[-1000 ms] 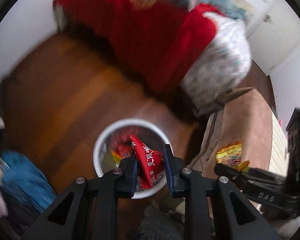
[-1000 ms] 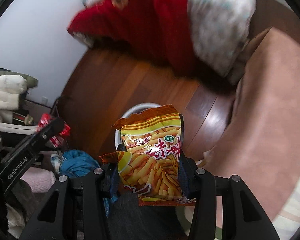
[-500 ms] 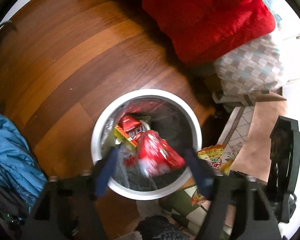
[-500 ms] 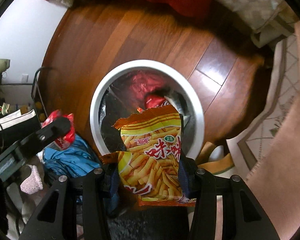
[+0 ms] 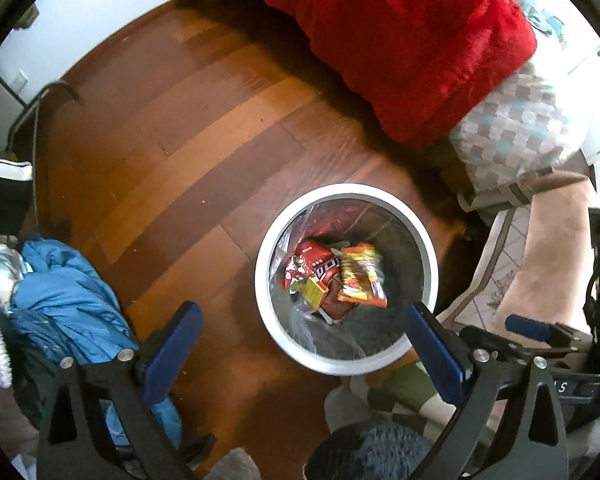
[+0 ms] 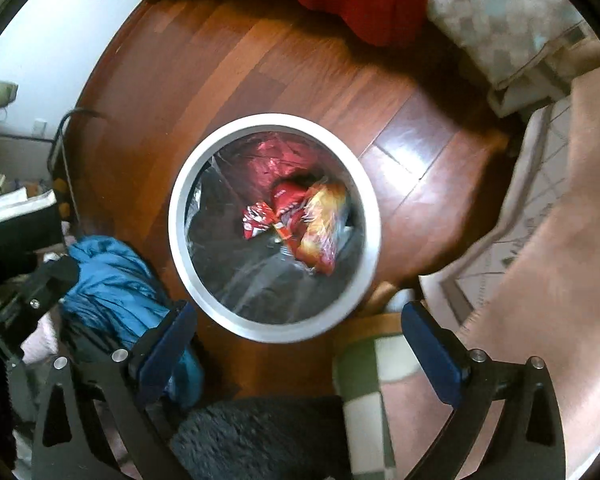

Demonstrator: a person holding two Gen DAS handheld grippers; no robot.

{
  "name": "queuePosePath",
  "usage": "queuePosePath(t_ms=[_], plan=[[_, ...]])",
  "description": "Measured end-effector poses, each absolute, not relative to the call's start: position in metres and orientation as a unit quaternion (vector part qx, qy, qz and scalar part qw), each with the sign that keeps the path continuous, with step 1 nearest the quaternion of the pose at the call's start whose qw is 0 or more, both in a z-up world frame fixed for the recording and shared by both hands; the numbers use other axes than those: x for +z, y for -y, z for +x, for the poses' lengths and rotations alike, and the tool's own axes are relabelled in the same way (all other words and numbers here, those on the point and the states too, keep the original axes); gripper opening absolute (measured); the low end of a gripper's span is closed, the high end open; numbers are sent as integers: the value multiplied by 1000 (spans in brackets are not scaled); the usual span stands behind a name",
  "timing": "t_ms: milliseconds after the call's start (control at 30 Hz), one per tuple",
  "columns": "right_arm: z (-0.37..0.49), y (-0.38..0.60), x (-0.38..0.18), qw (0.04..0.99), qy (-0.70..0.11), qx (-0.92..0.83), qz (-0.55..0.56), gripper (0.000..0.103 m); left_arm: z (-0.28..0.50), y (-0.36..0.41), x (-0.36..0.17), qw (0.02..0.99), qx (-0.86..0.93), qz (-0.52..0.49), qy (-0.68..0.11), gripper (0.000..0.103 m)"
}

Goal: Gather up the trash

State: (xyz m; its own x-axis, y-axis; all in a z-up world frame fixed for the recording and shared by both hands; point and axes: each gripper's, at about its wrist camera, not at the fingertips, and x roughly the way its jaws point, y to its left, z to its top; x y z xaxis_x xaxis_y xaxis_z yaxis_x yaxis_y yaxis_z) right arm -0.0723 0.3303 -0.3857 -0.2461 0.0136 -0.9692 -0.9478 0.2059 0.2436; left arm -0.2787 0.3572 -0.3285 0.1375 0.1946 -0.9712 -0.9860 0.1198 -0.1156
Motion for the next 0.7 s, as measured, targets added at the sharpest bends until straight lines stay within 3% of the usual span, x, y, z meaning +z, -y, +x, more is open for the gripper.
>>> queuePosePath(t_ms=[300, 700], plan=[[-71, -292, -312, 503, -580, 530, -361, 103, -279, -317, -263, 631, 495, -425, -420, 103], [-77, -238, -171, 500, -534, 612, -300, 103, -279, -265, -156, 691, 472, -407, -367, 103]])
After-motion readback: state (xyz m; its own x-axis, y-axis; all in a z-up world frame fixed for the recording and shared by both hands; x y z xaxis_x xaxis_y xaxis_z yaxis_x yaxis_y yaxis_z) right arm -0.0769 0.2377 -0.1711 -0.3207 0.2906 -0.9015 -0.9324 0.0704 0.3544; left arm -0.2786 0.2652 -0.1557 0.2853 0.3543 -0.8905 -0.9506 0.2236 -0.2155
